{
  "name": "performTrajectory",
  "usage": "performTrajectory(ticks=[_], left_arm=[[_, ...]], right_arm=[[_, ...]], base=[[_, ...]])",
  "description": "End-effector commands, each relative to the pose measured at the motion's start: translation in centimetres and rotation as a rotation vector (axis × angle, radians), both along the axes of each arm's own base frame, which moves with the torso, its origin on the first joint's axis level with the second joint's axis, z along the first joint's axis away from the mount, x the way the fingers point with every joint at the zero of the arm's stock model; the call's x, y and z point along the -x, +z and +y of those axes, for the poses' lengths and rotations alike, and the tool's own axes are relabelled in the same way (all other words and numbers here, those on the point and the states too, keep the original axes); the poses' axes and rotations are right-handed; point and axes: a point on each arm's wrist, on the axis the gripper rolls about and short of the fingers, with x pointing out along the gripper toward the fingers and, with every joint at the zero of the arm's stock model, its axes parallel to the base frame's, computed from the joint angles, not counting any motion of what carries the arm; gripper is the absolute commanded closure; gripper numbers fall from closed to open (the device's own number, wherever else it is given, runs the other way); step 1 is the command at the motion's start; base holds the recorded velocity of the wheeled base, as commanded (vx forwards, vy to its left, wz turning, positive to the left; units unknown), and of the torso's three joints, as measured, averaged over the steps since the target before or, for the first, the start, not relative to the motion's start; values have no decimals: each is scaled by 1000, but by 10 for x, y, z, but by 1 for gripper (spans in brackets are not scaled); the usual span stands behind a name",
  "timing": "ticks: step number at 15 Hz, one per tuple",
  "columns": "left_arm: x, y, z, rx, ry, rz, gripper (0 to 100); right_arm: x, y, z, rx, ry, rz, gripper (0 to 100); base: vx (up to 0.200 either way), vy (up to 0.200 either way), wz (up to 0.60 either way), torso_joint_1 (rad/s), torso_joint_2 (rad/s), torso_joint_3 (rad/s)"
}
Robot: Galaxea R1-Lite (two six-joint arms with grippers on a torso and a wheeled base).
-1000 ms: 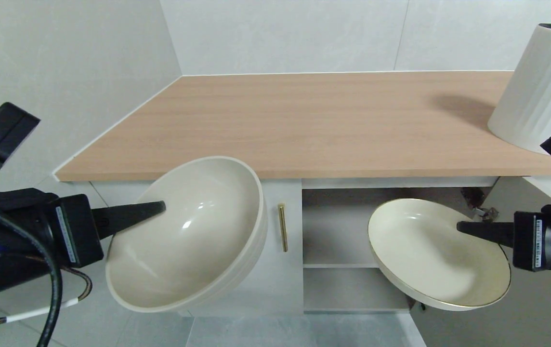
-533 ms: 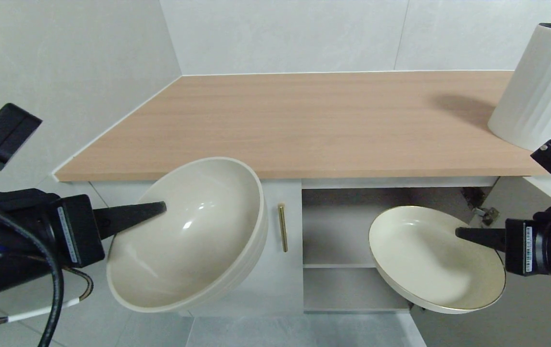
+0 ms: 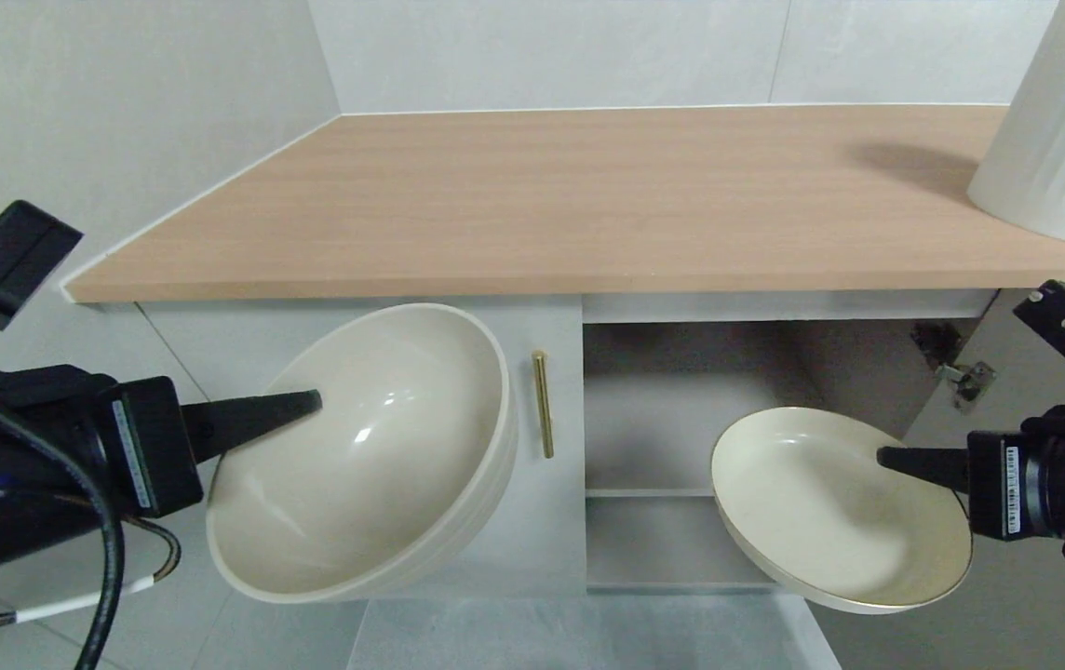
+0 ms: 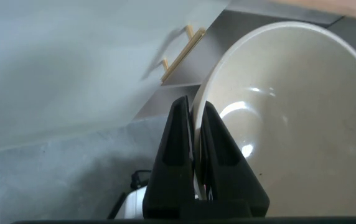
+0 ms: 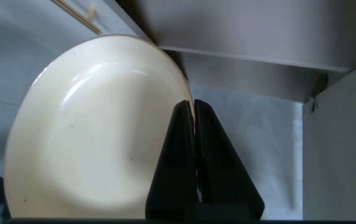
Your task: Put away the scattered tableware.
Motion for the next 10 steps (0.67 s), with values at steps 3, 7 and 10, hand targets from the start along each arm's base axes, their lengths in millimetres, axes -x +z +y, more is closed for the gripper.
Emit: performTrajectory(ticks=[3, 7, 10], left_arm=[[-1, 0, 0, -2, 0, 1, 100], [-1, 0, 0, 0, -1, 2, 100], [0, 0, 0, 5, -14, 2, 100]], right_arm=[[-1, -4, 0, 20, 7, 6, 100], [-1, -5, 1, 23, 12, -4, 100], [-2, -8, 2, 23, 14, -4, 100]], base=[[0, 0, 0, -162, 408, 238], [0, 0, 0, -32, 87, 44], [0, 0, 0, 0, 0, 0]])
